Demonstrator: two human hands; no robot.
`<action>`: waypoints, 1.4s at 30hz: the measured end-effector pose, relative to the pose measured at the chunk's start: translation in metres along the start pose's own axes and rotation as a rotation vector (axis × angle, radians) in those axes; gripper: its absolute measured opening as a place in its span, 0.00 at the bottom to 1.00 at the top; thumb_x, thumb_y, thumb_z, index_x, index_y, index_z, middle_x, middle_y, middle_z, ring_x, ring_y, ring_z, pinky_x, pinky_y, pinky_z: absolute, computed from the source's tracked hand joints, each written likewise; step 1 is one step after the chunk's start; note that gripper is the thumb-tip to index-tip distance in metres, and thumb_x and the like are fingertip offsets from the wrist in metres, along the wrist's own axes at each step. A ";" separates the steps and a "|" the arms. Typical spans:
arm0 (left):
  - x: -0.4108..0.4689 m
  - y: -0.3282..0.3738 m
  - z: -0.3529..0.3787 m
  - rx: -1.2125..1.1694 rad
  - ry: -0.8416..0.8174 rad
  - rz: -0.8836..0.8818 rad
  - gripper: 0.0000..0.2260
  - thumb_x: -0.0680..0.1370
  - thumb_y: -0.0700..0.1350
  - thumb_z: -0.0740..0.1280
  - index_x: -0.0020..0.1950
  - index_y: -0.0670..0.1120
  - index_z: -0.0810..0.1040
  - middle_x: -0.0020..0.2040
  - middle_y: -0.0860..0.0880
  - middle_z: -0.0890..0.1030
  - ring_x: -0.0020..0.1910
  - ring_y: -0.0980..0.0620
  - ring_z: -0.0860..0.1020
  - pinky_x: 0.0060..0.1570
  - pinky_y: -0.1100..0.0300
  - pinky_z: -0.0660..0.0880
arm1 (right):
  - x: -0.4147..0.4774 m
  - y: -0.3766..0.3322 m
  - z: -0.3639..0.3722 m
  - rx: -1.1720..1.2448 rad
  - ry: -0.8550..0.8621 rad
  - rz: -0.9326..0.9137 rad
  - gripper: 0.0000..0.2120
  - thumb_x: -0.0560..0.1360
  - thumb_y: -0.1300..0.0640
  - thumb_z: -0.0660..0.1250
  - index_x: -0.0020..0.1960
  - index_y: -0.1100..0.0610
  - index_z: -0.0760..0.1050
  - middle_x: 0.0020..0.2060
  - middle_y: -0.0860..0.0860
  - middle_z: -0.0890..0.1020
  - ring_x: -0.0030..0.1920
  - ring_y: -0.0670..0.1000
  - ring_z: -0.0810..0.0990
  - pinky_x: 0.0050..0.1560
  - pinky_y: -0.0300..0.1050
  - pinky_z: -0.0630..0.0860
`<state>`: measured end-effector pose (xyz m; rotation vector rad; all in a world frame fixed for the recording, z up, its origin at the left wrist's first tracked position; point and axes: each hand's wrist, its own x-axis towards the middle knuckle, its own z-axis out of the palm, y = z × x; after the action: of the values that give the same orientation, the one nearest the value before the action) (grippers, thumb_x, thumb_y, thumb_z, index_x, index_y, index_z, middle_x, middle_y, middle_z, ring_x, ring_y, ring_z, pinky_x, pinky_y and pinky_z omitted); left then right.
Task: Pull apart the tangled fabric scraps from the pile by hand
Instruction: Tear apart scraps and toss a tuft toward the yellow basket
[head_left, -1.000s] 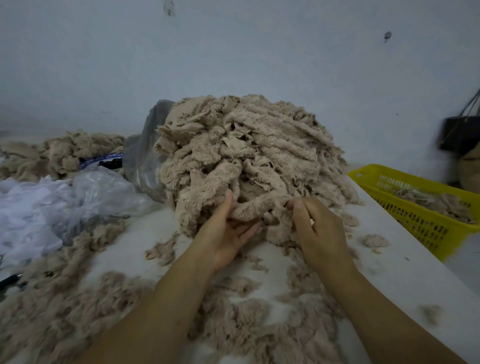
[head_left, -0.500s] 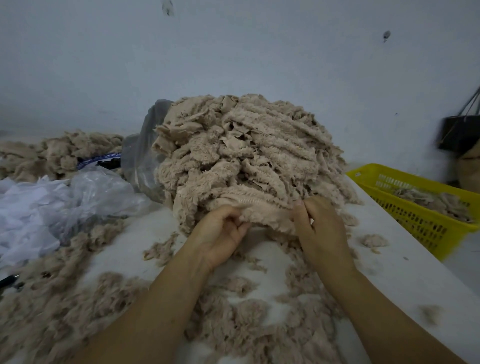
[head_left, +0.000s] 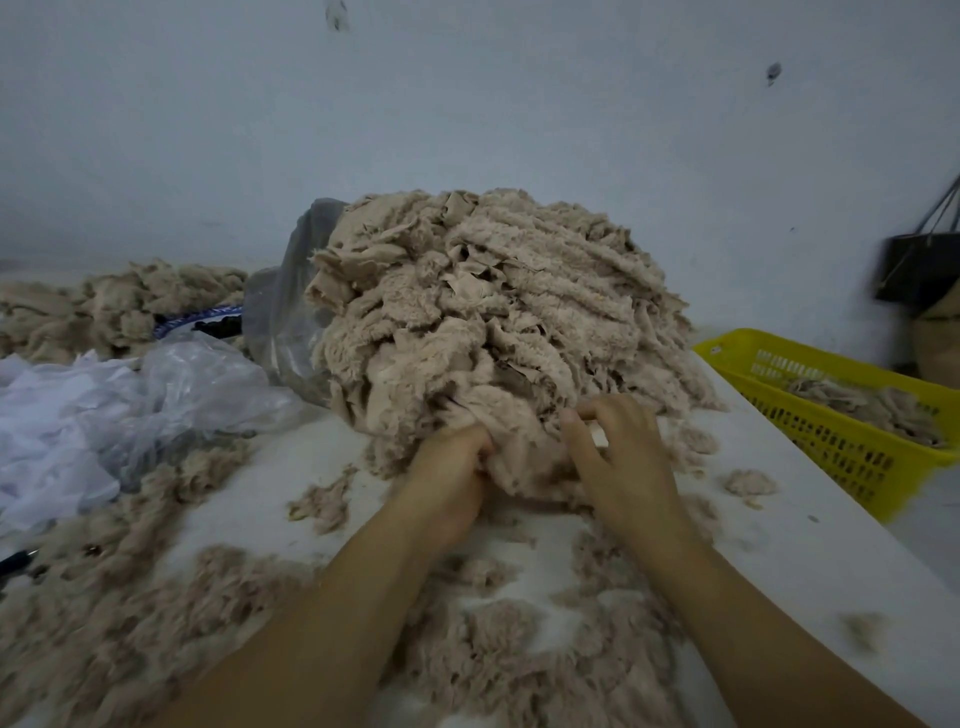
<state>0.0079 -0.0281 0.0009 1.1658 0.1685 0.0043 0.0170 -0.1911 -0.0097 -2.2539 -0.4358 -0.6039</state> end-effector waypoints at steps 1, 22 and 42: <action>-0.005 -0.004 0.006 0.098 -0.035 0.038 0.12 0.73 0.29 0.58 0.48 0.33 0.80 0.36 0.39 0.79 0.35 0.46 0.75 0.38 0.56 0.73 | -0.001 -0.004 0.002 0.093 -0.050 0.020 0.17 0.78 0.35 0.54 0.46 0.47 0.73 0.48 0.43 0.75 0.52 0.43 0.72 0.46 0.34 0.64; 0.014 0.036 -0.038 -0.811 0.033 -0.068 0.16 0.83 0.45 0.58 0.35 0.46 0.70 0.23 0.53 0.68 0.20 0.58 0.65 0.24 0.68 0.63 | -0.009 -0.019 -0.005 0.270 -0.124 0.279 0.31 0.74 0.30 0.49 0.23 0.49 0.69 0.18 0.45 0.68 0.22 0.42 0.70 0.27 0.34 0.67; 0.007 0.004 -0.012 -0.303 -0.220 -0.246 0.17 0.72 0.45 0.72 0.58 0.39 0.80 0.54 0.43 0.82 0.53 0.46 0.81 0.58 0.55 0.78 | -0.014 -0.020 -0.001 0.434 -0.249 0.236 0.34 0.66 0.22 0.57 0.26 0.54 0.66 0.21 0.48 0.65 0.23 0.49 0.64 0.27 0.36 0.62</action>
<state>0.0133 -0.0151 -0.0013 0.8303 0.1108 -0.3050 -0.0046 -0.1803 -0.0046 -1.9260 -0.3721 -0.0911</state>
